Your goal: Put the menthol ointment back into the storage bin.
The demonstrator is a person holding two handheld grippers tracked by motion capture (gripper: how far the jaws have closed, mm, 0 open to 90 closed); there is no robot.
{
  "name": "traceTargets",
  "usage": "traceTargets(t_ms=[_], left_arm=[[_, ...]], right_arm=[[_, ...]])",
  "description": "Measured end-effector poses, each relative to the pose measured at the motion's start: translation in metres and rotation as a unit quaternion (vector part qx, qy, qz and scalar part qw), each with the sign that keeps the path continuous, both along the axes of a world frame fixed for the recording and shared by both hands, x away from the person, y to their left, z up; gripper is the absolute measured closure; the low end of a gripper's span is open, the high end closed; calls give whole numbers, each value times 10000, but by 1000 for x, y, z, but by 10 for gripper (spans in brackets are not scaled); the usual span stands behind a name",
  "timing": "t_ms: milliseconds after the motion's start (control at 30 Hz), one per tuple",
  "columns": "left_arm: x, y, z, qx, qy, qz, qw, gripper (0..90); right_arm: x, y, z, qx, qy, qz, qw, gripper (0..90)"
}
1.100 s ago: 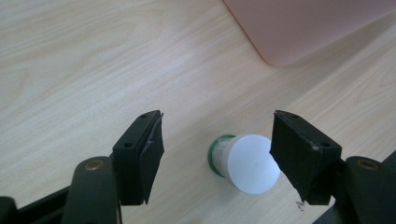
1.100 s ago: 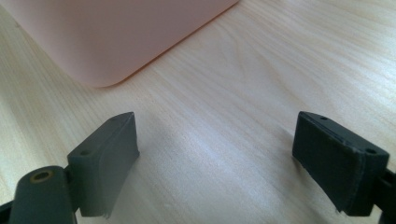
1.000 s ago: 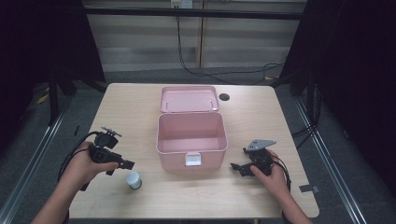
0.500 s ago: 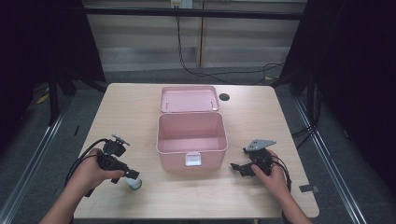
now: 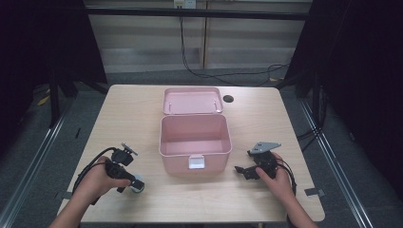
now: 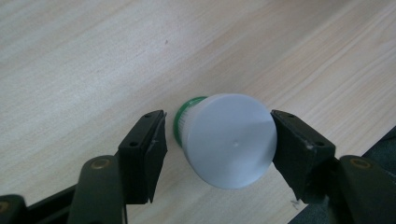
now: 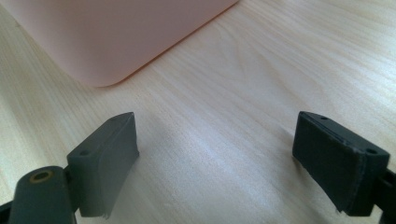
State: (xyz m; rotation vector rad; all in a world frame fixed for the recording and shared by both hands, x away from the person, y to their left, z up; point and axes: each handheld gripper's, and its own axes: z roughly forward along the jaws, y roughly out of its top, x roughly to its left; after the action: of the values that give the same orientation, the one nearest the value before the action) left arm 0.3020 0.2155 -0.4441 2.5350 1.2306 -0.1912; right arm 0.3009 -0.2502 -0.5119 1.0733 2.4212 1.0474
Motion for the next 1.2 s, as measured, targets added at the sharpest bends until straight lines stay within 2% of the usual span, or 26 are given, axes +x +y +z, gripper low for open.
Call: traceTargets(t_ms=[67,133,167,233,333,567,700,767,1100,1200], left_arm=[[0,-1,-1,13,-10,-6,10000,386],[0,-2,-1,-26,16,33,10000,474],[0,-3,1,51,-44,-38,10000,482],[2,-3,5,111,-36,6,9999,500],[5,-3,9,53,44,113,9999,501],[10,-7,18,76,156,24,9998,503],[12,-8,24,68,142,15,9999,503],[14,-10,31,117,153,-2,9998,503],[22,-16,57,71,138,-84,9998,503],[23,-16,61,89,143,-101,9998,503]], right_arm=[[0,0,0,1,0,1,10000,134],[0,0,0,3,1,1,10000,134],[0,0,0,1,-1,1,10000,134],[0,0,0,1,0,1,10000,134],[0,0,0,-1,4,-3,10000,134],[0,0,0,-3,7,-7,10000,134],[0,0,0,-14,-1,-19,10000,133],[0,0,0,-16,1,-20,10000,133],[0,0,0,-4,2,-21,10000,133],[0,1,0,1,3,-23,10000,133]])
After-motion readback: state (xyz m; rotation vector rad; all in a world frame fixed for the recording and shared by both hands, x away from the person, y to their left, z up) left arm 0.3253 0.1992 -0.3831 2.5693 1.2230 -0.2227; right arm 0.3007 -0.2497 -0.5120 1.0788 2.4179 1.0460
